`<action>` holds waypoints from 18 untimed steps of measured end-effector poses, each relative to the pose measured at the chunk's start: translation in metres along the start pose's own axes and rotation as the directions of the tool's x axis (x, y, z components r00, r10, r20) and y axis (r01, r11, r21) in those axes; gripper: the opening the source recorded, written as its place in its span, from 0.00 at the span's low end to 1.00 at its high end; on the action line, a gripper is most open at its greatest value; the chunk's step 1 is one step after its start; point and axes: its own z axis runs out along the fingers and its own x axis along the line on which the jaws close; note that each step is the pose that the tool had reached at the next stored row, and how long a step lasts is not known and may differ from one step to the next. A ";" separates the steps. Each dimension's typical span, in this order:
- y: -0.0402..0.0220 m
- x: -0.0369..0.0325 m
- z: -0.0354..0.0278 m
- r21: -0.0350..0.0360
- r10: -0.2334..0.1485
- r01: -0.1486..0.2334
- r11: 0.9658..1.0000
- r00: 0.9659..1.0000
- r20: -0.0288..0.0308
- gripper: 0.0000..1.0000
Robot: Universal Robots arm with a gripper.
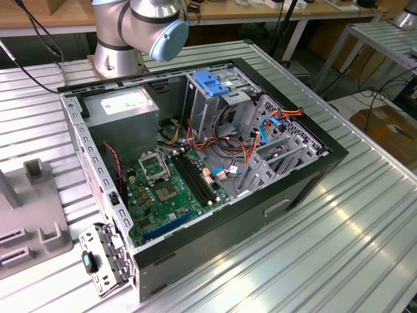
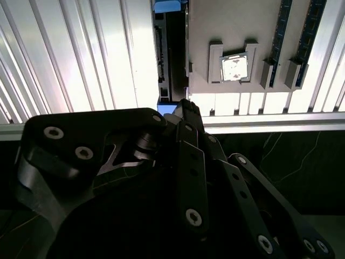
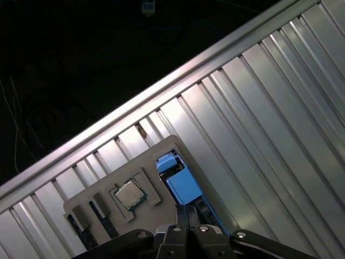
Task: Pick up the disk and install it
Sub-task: 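Pick up the disk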
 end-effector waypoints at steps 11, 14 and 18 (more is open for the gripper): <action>0.0000 0.0000 0.0005 0.001 -0.065 0.065 0.998 0.998 -0.001 0.11; 0.0000 0.0000 0.0006 0.001 -0.065 0.065 0.998 0.998 -0.001 0.11; 0.0000 0.0000 0.0006 0.001 -0.067 0.067 0.998 0.998 -0.001 0.11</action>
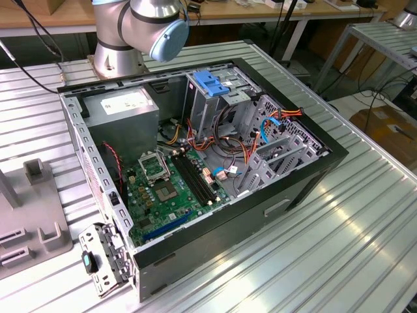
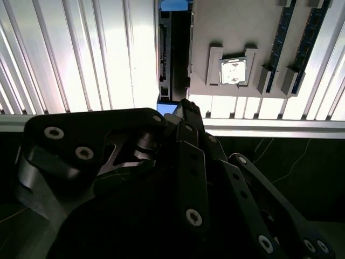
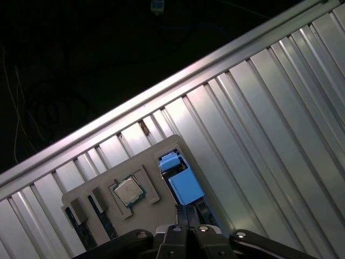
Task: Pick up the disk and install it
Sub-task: 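Pick up the disk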
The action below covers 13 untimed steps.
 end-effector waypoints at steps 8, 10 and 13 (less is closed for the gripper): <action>0.0000 0.0000 0.0000 0.000 -0.008 0.008 1.000 1.000 0.000 0.11; 0.0000 0.0000 0.0000 0.000 -0.008 0.008 1.000 1.000 0.000 0.11; 0.0000 0.0000 0.0000 0.000 -0.008 0.008 1.000 1.000 0.000 0.11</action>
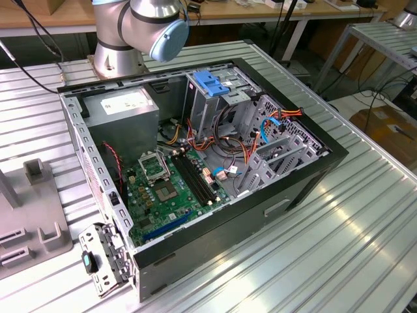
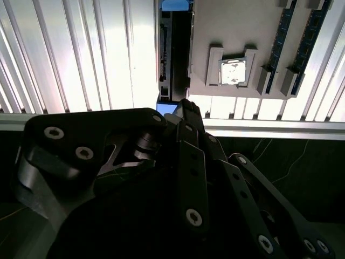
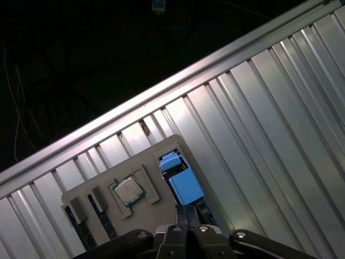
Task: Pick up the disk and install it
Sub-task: 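Pick up the disk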
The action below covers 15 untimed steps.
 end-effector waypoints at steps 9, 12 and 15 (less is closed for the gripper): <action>0.0000 0.0000 0.0000 0.000 -0.013 0.013 1.000 1.000 0.000 0.11; 0.0000 0.0000 0.0000 0.000 -0.013 0.013 1.000 1.000 0.000 0.11; 0.0000 0.0000 0.0000 0.000 -0.013 0.013 1.000 1.000 0.000 0.11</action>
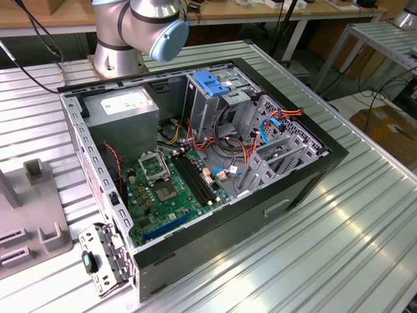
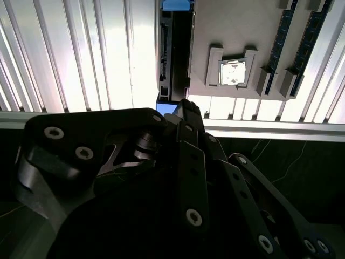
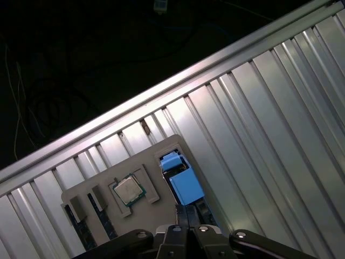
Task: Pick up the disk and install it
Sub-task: 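Pick up the disk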
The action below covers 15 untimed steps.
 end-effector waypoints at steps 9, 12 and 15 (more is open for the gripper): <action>0.0001 -0.0003 0.0002 0.001 -0.009 0.009 1.000 1.000 0.000 0.11; 0.0002 -0.0004 0.0007 0.003 -0.048 0.048 0.999 0.999 0.000 0.11; 0.0002 -0.0004 0.0013 0.005 -0.099 0.099 0.995 0.995 0.000 0.11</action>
